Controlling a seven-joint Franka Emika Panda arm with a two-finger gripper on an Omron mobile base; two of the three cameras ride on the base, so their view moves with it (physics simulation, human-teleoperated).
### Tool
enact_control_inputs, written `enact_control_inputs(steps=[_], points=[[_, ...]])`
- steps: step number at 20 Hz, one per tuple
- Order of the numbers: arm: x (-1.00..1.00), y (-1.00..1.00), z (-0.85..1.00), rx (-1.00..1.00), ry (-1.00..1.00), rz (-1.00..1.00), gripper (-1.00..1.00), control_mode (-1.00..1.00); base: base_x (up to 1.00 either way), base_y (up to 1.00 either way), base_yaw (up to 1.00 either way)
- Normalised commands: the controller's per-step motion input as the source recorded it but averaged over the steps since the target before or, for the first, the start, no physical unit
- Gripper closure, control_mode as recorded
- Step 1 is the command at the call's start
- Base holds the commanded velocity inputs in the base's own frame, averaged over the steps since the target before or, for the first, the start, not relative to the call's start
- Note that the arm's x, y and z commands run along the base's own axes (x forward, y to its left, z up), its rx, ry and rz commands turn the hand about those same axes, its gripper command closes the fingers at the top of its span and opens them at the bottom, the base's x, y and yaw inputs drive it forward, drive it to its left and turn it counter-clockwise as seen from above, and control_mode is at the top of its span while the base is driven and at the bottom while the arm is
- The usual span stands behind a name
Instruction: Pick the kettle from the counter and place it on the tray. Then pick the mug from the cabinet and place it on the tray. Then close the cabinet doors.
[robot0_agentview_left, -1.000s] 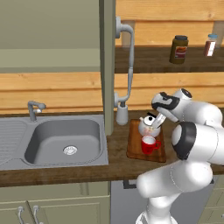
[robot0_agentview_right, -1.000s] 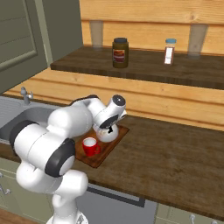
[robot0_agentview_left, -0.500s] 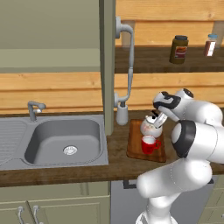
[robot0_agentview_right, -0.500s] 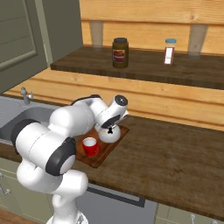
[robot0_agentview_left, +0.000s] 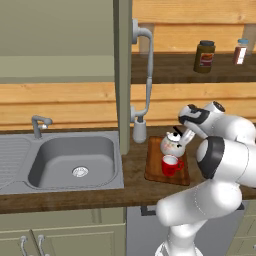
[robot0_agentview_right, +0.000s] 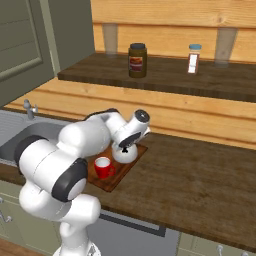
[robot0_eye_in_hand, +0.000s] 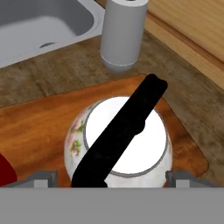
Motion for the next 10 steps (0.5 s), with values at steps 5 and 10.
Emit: enact_control_inputs(steps=[5,10], points=[[-0.15,-0.15,0.22,0.01,0.00,-0.03,-1.00,-1.00,0.00,0.00,0.00],[-0.36,-0.01,0.48,0.00,-0.06,-0.15,-1.00,-1.00,0.00,0.00,0.00]])
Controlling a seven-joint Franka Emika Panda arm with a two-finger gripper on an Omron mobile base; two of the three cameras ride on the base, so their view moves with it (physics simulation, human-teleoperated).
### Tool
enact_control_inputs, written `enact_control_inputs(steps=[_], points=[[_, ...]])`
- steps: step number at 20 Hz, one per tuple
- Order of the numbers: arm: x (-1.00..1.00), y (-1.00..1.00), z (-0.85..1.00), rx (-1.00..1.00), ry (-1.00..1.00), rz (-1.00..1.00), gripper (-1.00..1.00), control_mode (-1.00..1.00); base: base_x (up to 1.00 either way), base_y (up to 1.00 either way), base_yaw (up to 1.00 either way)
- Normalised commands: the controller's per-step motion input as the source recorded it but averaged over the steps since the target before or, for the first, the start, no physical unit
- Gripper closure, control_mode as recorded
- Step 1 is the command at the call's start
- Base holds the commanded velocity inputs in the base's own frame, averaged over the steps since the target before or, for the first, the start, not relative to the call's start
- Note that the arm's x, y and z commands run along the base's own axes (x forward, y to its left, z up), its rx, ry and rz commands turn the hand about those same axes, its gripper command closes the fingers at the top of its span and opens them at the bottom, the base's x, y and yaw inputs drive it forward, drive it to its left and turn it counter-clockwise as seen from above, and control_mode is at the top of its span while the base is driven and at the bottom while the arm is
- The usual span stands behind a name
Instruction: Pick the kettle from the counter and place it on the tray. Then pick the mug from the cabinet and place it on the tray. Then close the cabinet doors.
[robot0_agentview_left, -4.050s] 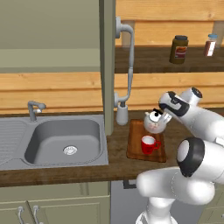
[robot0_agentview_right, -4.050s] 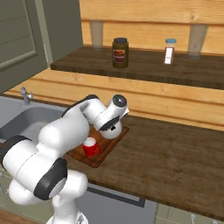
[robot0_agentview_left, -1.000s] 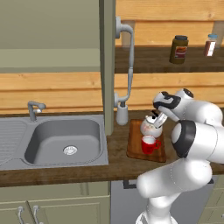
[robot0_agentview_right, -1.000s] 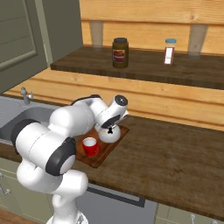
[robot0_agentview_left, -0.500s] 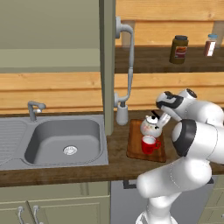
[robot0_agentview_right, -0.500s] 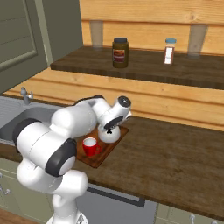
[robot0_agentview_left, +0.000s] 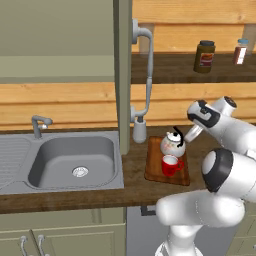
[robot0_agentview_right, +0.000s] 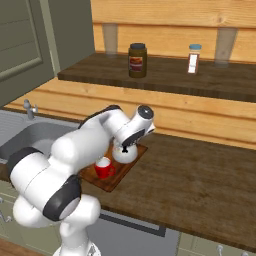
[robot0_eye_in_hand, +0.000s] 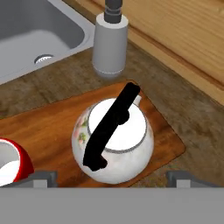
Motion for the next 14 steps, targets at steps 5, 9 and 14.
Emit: enact_control_inputs(steps=[5,9,14], points=[[-0.53,0.01,0.48,0.02,-0.01,-0.22,-1.00,-1.00,0.00,0.00,0.00],[-0.69,0.16,0.27,0.05,0.00,-0.28,-1.00,-1.00,0.00,0.00,0.00],[-0.70,0.32,0.25,0.02,0.00,-0.28,-1.00,-1.00,0.00,0.00,0.00]])
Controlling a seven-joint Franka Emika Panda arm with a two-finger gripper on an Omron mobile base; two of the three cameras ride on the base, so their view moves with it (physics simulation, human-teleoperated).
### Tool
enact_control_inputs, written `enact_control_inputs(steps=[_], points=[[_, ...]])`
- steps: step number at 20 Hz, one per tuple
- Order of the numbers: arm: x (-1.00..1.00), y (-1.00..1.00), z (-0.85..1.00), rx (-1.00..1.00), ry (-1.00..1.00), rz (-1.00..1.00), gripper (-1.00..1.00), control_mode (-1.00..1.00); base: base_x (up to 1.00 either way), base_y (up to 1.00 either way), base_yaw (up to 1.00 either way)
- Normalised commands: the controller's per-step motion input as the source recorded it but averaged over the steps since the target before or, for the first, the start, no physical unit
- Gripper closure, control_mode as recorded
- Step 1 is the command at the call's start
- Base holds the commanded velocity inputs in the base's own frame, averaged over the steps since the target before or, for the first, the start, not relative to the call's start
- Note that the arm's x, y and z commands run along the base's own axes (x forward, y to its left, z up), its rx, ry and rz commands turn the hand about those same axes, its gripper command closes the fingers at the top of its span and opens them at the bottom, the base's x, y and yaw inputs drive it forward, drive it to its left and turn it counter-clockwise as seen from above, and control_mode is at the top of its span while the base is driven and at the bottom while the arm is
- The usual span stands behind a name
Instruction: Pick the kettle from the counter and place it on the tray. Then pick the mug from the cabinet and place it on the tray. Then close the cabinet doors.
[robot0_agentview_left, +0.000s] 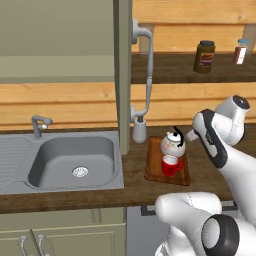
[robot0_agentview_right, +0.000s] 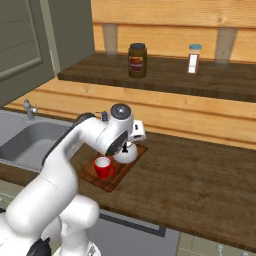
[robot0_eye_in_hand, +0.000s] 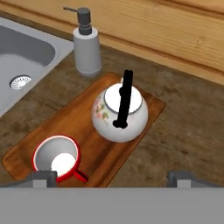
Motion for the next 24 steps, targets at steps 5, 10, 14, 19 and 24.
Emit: enact_control_inputs(steps=[5,10,14,19,24], points=[[-0.66,0.25,0.20,0.01,0.00,-0.27,-1.00,-1.00,0.00,0.00,0.00],[-0.49,0.17,0.25,0.00,0.00,-0.27,-1.00,-1.00,0.00,0.00,0.00],[-0.48,0.07,0.12,0.00,0.00,-0.18,-1.00,-1.00,0.00,0.00,0.00],[-0.26,0.18,-0.09,-0.02,0.04,-0.03,-1.00,-1.00,0.00,0.00,0.00],[-0.49,0.12,-0.08,0.01,-0.02,0.00,-1.00,-1.00,0.00,0.00,0.00]])
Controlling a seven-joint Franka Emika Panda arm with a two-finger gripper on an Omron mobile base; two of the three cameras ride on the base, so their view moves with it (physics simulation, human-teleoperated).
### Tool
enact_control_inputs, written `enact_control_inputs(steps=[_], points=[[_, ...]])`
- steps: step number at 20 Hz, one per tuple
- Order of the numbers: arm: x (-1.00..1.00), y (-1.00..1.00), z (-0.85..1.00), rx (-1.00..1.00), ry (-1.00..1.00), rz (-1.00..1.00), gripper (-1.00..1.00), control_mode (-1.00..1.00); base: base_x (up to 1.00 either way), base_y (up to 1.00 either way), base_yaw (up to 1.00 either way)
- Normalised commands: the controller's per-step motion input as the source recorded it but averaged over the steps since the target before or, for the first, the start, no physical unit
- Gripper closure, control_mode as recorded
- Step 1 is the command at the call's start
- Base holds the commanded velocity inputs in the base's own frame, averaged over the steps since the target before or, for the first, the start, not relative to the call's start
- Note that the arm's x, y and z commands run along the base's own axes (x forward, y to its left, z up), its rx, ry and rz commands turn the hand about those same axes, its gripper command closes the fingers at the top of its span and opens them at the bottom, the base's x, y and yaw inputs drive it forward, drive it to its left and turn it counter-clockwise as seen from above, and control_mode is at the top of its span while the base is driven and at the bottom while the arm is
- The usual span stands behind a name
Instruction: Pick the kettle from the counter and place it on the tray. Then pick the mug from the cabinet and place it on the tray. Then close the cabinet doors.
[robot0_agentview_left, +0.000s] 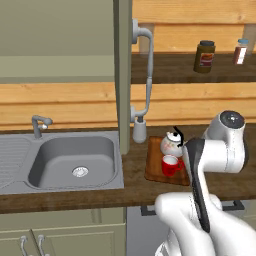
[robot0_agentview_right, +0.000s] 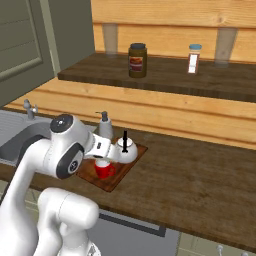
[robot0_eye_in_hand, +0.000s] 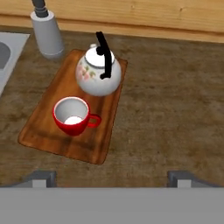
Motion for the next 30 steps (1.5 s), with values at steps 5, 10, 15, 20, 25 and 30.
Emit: enact_control_inputs(steps=[5,10,15,20,25,30], points=[[-0.71,0.00,0.00,0.04,-0.09,0.00,-1.00,-1.00,0.00,0.00,0.00],[-0.31,0.06,0.00,0.00,-0.03,0.00,-1.00,1.00,-0.45,0.30,0.00],[0.00,0.00,0.00,0.00,0.00,0.00,-1.00,1.00,-0.67,0.74,0.00],[0.00,0.00,0.00,0.00,0.00,0.00,-1.00,1.00,-0.46,0.97,0.00],[0.00,0.00,0.00,0.00,0.00,0.00,-1.00,1.00,-0.03,1.00,-0.01],[0.00,0.00,0.00,0.00,0.00,0.00,-1.00,1.00,0.51,0.79,-0.03]])
